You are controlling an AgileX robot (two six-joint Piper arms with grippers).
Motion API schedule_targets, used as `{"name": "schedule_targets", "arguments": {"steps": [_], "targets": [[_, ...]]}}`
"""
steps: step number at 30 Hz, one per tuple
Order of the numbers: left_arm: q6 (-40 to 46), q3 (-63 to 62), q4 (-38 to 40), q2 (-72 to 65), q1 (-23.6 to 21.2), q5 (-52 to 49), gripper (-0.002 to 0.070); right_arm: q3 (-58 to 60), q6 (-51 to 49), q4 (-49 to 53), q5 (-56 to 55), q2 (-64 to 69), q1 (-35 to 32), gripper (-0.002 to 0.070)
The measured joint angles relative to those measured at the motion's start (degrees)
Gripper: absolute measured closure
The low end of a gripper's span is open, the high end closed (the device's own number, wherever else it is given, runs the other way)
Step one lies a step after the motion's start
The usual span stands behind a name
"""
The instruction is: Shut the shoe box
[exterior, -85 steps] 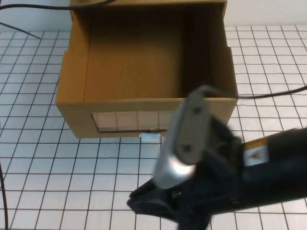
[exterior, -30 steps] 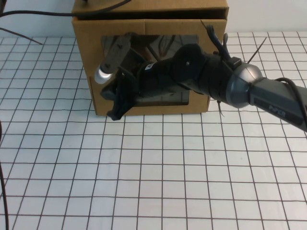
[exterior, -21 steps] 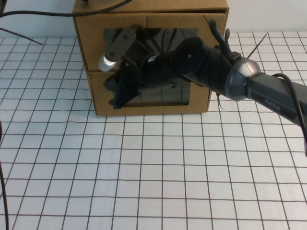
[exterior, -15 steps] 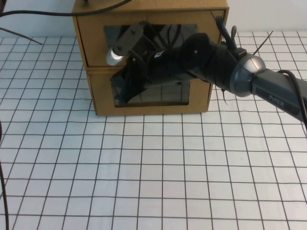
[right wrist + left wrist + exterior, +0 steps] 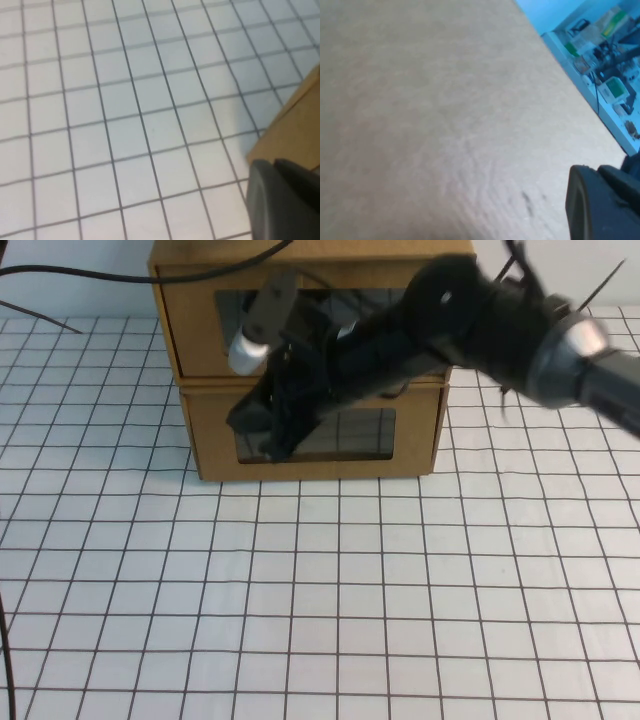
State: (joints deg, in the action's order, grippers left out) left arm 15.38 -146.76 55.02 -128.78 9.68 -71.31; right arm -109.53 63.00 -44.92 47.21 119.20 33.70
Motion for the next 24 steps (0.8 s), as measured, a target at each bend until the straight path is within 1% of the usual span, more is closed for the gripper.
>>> {"name": "schedule_targets", "arguments": {"steps": [3,8,10,14,16,18,21,24], "targets": [[2.7,0.0,1.0,0.3,0.0,-0.3,0.068,0.0,-4.4,2.9,0.8,-4.5,0.0,0.0689],[3.5,0.1,1.1,2.3,-0.4,-0.4,0.068,0.0,-14.3,11.5,2.2,-11.0,-1.2,0.0689],[3.8,0.1,0.5,3.8,-0.7,-0.4,0.068,0.0,-17.8,14.3,4.6,-12.9,-1.9,0.0689],[3.9,0.2,-2.7,7.1,-1.1,-0.4,0.068,1.3,-22.8,18.1,8.5,-15.9,-4.0,0.0689],[2.5,0.2,-6.0,8.9,-1.1,-0.7,0.068,4.2,-24.4,19.1,8.7,-18.1,-5.5,0.0689],[0.9,0.2,-9.7,10.6,-1.1,-0.9,0.068,7.6,-26.2,19.6,7.5,-20.6,-7.1,0.0689],[-1.6,0.2,-14.2,13.5,-1.1,-1.1,0.068,13.8,-28.9,19.9,2.9,-25.8,-10.1,0.0689],[-2.5,0.2,-15.1,16.5,-1.2,-1.3,0.068,20.6,-30.9,19.6,-2.9,-31.4,-12.7,0.0689]]}}
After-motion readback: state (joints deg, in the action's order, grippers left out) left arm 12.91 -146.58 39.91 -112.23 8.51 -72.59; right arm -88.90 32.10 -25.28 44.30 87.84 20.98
